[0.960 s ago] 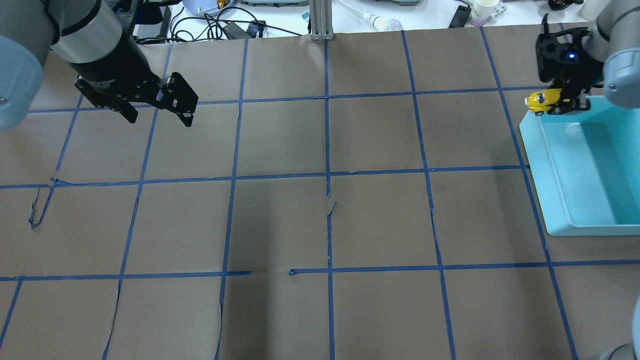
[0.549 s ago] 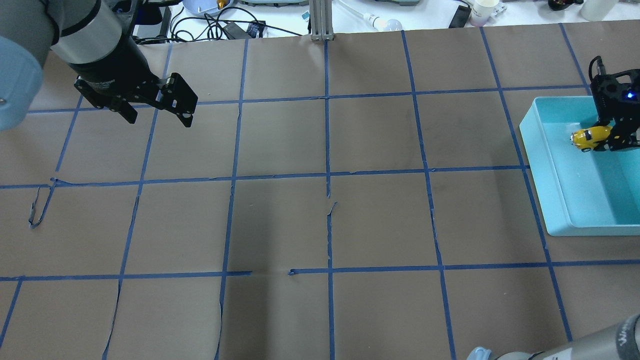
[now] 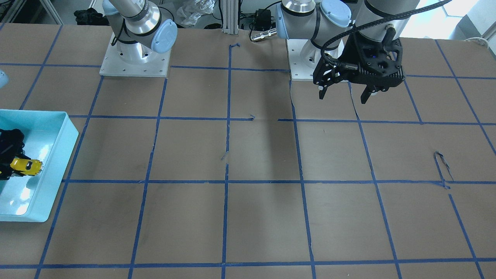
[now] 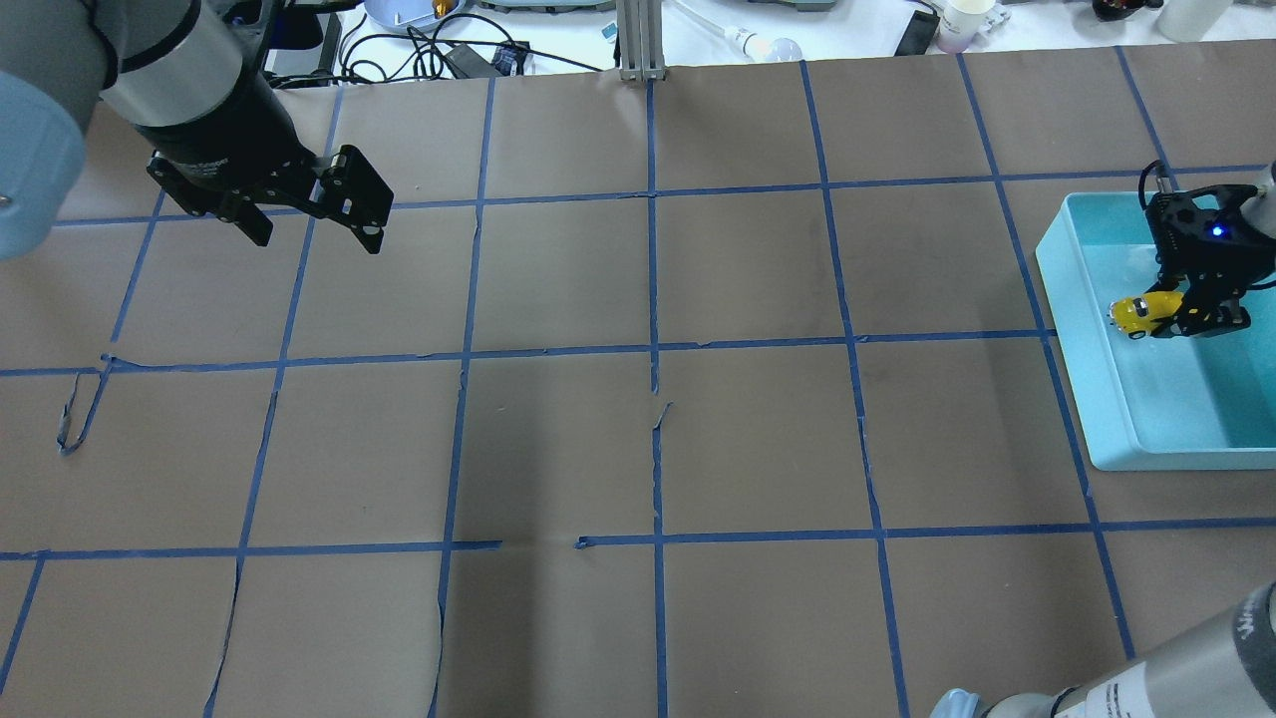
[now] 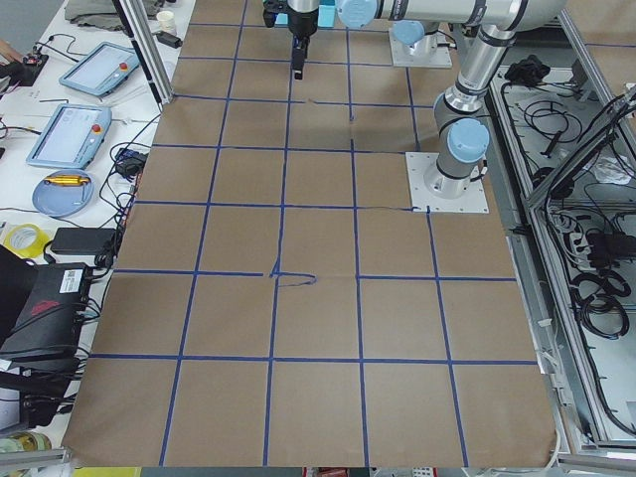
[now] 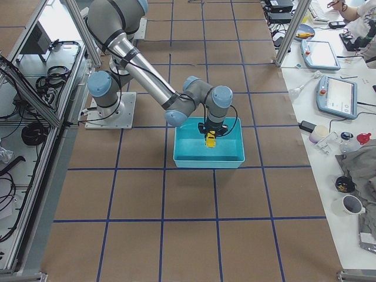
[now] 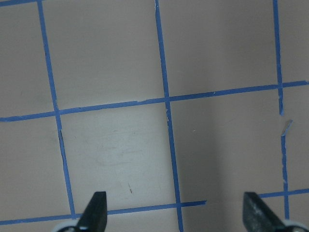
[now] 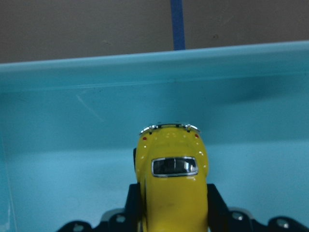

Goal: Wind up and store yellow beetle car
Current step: 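Lower the car into the bin and open the right gripper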

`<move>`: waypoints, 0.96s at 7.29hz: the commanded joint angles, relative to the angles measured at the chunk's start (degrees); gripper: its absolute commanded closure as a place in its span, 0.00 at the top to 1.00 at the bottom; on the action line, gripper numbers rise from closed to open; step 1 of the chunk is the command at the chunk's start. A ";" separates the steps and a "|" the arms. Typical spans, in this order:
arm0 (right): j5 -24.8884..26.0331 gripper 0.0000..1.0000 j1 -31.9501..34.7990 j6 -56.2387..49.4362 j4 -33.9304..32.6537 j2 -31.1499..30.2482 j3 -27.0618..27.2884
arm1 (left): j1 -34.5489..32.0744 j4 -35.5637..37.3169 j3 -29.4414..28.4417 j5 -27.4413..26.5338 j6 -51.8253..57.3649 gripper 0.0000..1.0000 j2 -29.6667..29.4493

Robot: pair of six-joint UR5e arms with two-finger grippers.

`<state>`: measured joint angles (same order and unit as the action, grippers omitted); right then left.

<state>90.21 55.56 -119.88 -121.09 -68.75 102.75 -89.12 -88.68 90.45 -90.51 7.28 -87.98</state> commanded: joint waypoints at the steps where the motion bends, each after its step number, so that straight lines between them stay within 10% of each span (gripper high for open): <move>1: -0.38 0.80 -0.01 0.43 0.07 0.20 -0.01 | 0.00 0.00 -0.01 0.07 0.02 1.00 0.00; 2: -0.39 0.99 -0.01 0.87 0.15 -0.06 -0.09 | 0.00 0.00 -0.01 0.07 0.02 1.00 0.00; 7: 0.32 0.98 0.08 8.93 1.21 -9.00 -0.71 | 0.00 0.00 -0.01 0.07 0.02 1.00 0.00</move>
<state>90.42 55.56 -114.66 -120.21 -73.95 102.09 -89.12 -88.68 90.44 -90.40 7.29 -87.98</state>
